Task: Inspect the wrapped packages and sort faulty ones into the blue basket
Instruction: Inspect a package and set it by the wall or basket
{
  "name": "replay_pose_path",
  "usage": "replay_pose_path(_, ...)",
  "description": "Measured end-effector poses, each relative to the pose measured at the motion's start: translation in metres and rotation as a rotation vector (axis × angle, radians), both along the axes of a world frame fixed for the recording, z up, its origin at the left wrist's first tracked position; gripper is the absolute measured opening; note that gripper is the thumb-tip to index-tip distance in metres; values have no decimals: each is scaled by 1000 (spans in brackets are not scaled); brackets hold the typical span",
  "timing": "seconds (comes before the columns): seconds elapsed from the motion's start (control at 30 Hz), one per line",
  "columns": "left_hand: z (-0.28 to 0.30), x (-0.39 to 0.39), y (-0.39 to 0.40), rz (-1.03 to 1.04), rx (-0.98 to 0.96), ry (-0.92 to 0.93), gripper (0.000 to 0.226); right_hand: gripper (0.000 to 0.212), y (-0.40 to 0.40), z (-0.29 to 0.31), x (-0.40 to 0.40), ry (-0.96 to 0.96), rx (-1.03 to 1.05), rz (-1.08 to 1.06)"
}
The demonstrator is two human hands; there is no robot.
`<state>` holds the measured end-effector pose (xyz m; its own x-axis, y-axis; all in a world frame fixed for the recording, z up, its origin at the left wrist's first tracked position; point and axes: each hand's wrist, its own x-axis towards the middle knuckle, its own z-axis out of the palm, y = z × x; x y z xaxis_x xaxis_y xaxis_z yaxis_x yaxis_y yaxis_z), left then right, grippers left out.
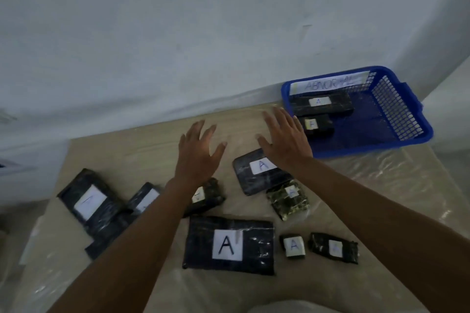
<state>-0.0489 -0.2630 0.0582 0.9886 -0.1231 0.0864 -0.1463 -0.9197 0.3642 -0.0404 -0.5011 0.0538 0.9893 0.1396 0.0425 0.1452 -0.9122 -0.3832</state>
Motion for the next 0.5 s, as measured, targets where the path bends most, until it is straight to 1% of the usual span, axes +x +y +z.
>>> replay_pose_path(0.1, 8, -25, 59, 38, 58, 14, 71, 64, 53, 3, -11, 13, 22, 73)
replay_pose_path(0.17, 13, -42, 97, 65, 85, 33, 69, 65, 91, 5, -18, 23, 39, 105)
replay_pose_path(0.3, 16, -69, 169, 133, 70, 88, 66, 66, 165, 6, -32, 65, 37, 191)
replay_pose_path(0.43, 5, -81, 215, 128, 53, 137, 58, 65, 220, -2, -45, 92, 17, 276)
replay_pose_path(0.5, -6, -81, 231, 107, 41, 179, 57, 65, 243, -11, -52, 113, -11, 302)
